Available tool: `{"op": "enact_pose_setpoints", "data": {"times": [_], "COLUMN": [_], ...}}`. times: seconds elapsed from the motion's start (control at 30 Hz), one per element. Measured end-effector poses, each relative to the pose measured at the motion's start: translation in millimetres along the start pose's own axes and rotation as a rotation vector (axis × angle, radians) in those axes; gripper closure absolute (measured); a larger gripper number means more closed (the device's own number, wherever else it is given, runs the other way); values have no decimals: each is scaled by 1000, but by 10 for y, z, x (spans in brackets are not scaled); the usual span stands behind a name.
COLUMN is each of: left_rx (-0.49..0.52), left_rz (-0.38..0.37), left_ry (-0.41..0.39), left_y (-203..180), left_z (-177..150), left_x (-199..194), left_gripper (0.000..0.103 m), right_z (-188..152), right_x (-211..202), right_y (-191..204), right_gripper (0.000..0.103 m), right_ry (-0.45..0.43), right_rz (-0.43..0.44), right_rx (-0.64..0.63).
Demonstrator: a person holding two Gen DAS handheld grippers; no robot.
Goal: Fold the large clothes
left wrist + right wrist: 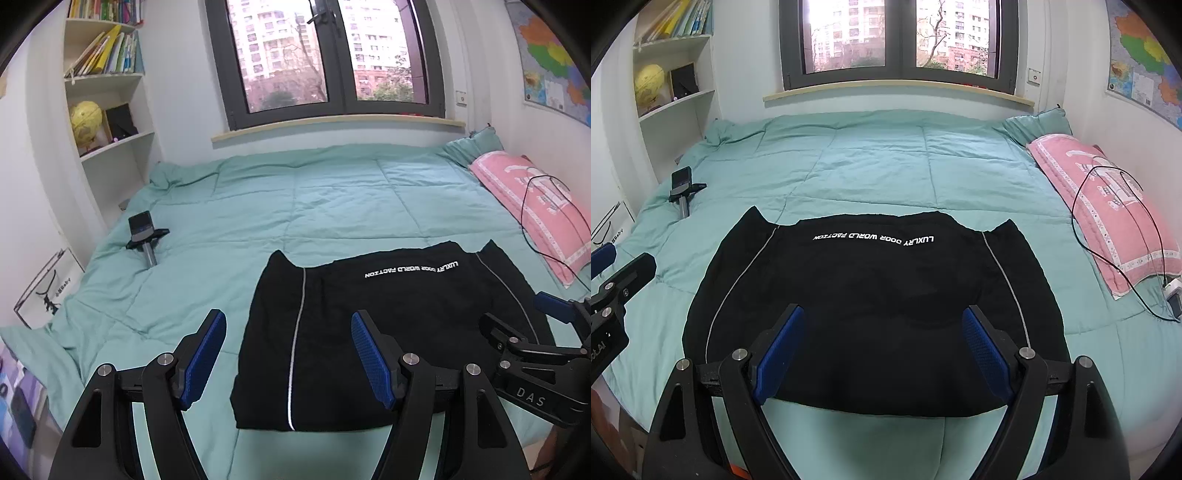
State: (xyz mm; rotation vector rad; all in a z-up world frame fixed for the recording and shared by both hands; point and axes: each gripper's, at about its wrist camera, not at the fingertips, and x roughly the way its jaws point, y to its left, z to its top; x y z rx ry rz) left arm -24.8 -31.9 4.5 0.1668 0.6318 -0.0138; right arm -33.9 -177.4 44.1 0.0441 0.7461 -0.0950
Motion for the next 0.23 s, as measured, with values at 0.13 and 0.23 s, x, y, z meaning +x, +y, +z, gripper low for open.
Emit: {"op": "enact_pose_setpoints", "data": {"times": [0.13,0.23], "left_rx": [30,33], "left_rz": [36,29], "left_ry": [-50,-45], "left_y": [-24,-14], "left_z": [-13,-10], "left_x": [-45,-38], "left_gripper": [31,31], "right_z": [-1,-8], "right_x": [7,12], "right_y": [-1,-7], "right_gripper": [15,15], "right_ry": [3,5], "right_rz": [1,-2], "right_rx": [1,1]}}
